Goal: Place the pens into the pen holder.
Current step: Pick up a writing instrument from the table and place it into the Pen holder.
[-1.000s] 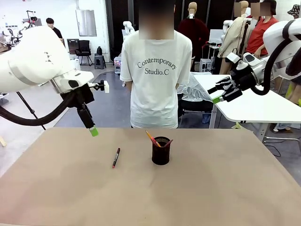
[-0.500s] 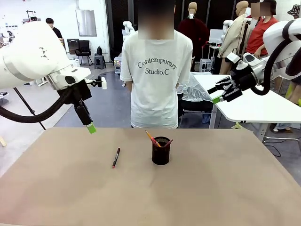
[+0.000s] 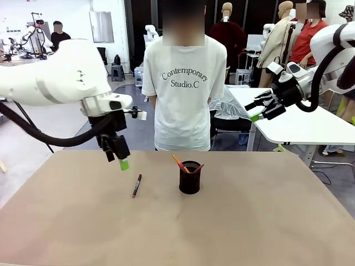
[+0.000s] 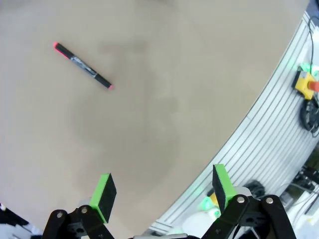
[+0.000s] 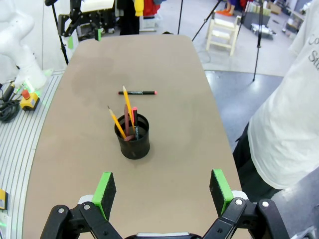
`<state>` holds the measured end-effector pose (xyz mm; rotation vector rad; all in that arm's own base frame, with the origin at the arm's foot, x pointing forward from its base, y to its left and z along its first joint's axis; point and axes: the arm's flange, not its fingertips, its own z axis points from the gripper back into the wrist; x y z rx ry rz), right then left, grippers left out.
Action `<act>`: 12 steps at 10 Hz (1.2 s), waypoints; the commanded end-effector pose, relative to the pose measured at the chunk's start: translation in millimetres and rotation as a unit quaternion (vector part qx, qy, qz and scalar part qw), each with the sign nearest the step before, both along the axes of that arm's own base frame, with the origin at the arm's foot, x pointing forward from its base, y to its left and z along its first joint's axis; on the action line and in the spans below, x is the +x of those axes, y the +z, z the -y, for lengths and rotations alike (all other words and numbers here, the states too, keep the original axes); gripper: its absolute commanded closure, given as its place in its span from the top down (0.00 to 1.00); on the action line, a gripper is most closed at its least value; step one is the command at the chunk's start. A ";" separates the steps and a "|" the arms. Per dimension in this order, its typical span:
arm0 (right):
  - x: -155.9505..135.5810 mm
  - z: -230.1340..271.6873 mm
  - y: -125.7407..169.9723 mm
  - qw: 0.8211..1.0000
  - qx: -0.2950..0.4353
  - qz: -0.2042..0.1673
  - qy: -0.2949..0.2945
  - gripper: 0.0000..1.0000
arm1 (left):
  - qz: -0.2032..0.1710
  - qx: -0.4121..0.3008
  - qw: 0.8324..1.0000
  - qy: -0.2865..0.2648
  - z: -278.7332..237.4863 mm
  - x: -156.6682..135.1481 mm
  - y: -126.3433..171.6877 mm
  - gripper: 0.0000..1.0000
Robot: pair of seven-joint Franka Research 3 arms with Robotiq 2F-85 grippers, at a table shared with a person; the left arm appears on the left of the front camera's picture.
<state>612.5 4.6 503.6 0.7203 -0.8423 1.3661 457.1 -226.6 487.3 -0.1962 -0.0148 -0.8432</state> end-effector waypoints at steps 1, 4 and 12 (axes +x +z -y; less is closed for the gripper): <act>-0.3 -0.7 1.1 1.000 -0.001 0.001 0.000 1.00 | -0.019 0.030 0.999 0.014 23.7 5.7 1.8 1.00; -0.3 -0.7 1.1 1.000 -0.001 0.001 0.000 1.00 | 0.004 0.046 0.996 0.083 53.0 7.4 -21.8 1.00; -0.3 -0.7 1.1 1.000 -0.001 0.001 0.000 1.00 | -0.007 0.036 0.997 0.071 53.0 6.4 -23.7 1.00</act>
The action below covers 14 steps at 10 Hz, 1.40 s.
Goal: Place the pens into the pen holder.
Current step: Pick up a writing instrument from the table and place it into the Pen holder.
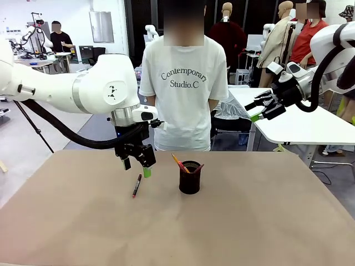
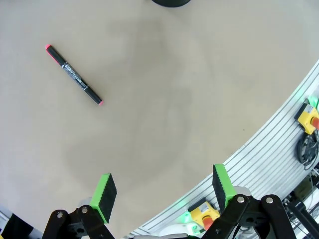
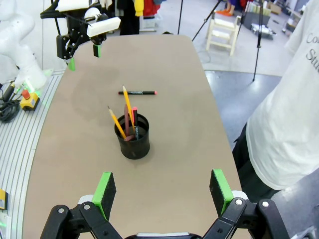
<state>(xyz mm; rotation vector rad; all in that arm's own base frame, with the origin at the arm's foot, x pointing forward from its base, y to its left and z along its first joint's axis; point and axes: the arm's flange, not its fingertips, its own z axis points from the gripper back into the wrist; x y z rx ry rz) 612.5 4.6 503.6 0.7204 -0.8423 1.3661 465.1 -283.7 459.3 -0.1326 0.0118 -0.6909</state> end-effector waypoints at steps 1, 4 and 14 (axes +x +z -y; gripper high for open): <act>-0.4 -0.7 1.1 1.000 -0.001 0.001 0.000 1.00 | -0.001 0.001 1.000 -0.004 -4.0 -1.6 4.2 1.00; -0.4 -0.7 1.1 1.000 -0.001 0.001 0.000 1.00 | -0.004 0.012 0.999 0.045 6.1 3.9 -11.2 1.00; -0.4 -0.7 1.1 1.000 -0.001 0.001 0.000 1.00 | -0.003 0.069 0.978 0.198 19.1 41.9 -98.6 1.00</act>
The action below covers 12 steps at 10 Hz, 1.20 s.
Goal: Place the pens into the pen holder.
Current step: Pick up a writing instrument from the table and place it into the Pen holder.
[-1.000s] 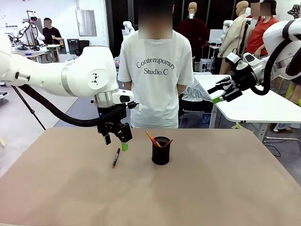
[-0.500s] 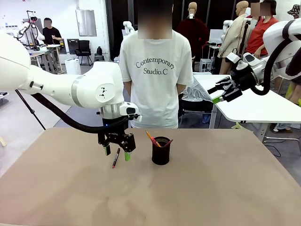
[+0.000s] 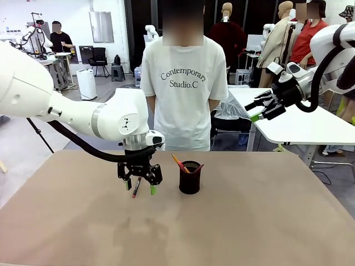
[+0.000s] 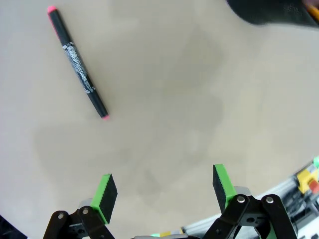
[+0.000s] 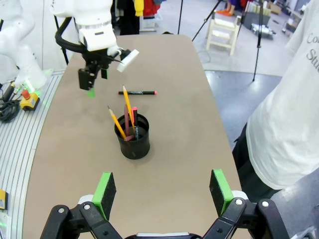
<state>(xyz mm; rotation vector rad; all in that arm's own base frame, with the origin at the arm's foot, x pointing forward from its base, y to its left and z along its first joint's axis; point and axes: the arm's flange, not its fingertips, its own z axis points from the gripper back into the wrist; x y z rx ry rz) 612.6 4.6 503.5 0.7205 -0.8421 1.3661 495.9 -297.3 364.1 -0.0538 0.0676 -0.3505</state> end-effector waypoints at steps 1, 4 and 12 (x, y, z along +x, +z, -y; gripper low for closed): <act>-0.5 -0.7 1.2 1.000 -0.001 0.001 0.000 1.00 | 0.011 0.019 0.999 0.045 5.8 24.5 -9.3 1.00; -0.5 -0.7 1.2 1.000 -0.001 0.001 0.000 1.00 | 0.022 0.016 0.996 0.090 0.1 70.0 -22.3 1.00; -0.5 -0.7 1.2 1.000 -0.001 0.001 0.000 1.00 | 0.056 0.040 0.989 0.133 -13.0 124.5 -28.3 1.00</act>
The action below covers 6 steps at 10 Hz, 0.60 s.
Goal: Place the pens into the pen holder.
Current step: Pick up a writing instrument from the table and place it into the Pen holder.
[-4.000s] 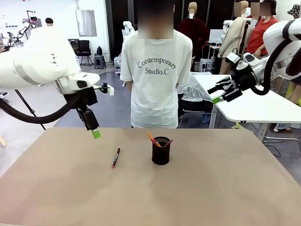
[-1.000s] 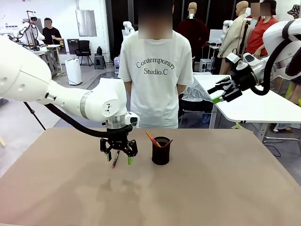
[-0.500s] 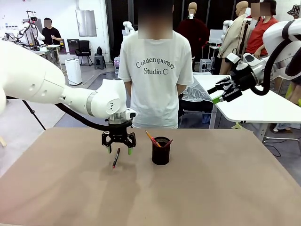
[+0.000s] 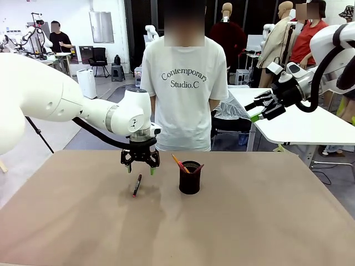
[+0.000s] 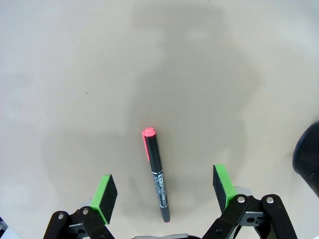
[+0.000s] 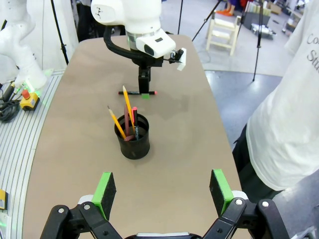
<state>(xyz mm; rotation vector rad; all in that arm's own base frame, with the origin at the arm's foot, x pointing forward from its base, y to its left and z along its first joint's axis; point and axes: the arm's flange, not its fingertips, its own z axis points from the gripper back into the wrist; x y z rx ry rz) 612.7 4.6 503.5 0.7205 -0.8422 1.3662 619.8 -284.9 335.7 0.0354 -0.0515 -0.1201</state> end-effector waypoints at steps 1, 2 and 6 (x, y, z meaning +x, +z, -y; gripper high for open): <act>-0.6 -0.7 1.2 1.000 -0.001 0.001 0.000 1.00 | -0.019 -0.013 1.000 0.000 -2.8 -12.7 5.6 1.00; -0.6 -0.7 1.2 1.000 -0.001 0.001 0.000 1.00 | 0.000 0.000 1.000 0.000 0.0 0.0 0.0 1.00; -0.6 -0.7 1.2 1.000 -0.001 0.001 0.000 1.00 | -0.003 0.003 1.000 0.015 -0.8 -4.2 -3.8 1.00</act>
